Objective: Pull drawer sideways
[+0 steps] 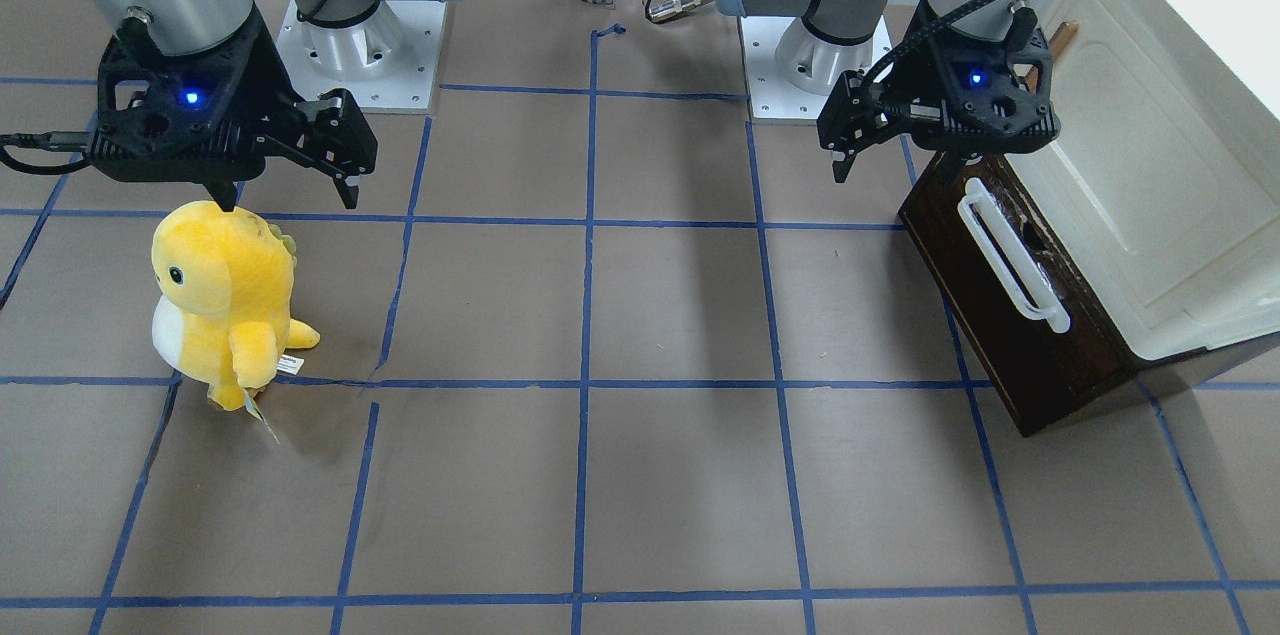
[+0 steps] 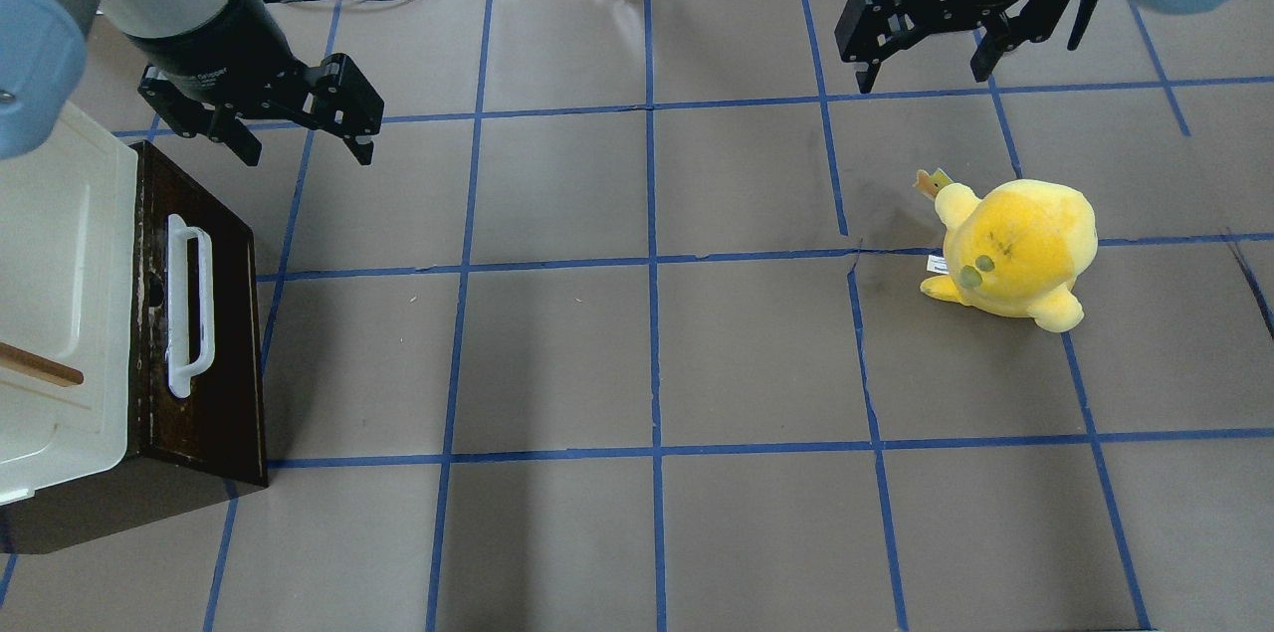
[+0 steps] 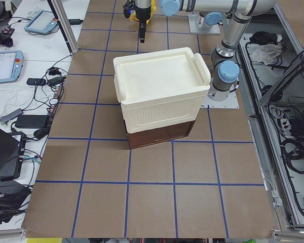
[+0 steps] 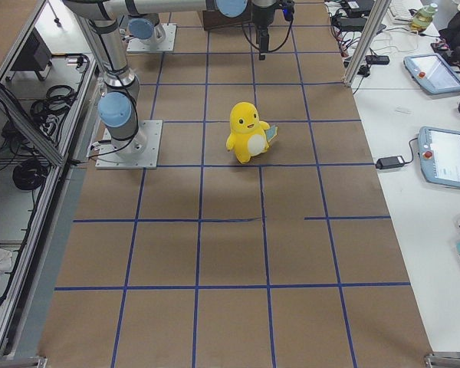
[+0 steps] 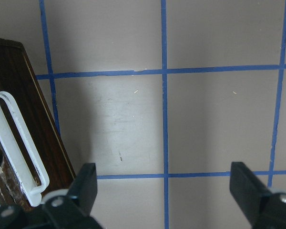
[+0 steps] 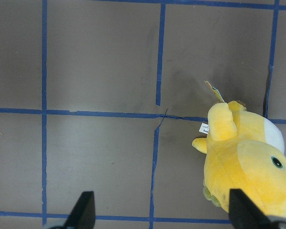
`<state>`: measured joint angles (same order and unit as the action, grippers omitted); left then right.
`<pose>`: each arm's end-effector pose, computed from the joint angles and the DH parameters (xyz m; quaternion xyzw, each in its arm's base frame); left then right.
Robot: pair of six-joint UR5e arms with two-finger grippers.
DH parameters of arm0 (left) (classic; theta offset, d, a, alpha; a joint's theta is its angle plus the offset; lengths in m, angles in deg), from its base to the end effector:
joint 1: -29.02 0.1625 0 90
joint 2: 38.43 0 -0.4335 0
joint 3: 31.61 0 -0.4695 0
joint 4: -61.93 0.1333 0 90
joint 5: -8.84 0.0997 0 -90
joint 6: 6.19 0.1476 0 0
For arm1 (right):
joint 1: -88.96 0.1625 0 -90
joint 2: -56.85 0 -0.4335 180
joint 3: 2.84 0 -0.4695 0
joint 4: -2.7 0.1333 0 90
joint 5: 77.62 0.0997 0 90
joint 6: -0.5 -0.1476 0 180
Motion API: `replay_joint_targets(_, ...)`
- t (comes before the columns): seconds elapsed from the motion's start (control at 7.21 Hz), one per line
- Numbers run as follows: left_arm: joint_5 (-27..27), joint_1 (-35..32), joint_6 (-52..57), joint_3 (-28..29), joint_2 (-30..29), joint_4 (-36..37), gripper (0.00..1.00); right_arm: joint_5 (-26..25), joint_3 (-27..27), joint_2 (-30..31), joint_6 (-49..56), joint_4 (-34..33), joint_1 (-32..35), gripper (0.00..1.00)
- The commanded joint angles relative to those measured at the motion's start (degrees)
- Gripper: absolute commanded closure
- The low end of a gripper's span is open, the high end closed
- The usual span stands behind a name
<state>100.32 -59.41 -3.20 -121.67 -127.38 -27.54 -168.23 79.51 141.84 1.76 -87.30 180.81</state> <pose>-0.1140 -0.5684 0.4592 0.0122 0.9998 -0.0127 0.0134 0.1515 -0.6087 0.4731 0.0270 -0.9994 0.0231 0.0052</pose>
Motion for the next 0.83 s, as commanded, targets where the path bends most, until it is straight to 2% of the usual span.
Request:
replay_joint_targets(0.0, -0.2, 0.0, 0.0, -0.1, 0.0, 0.0, 0.0, 0.1, 0.0, 0.0, 0.0, 0.0, 0.0, 0.0)
replay_joint_targets(0.69, 0.3, 0.2, -0.2, -0.8, 0.4, -0.4, 0.0, 0.1, 0.0, 0.0, 0.0, 0.0, 0.0, 0.0)
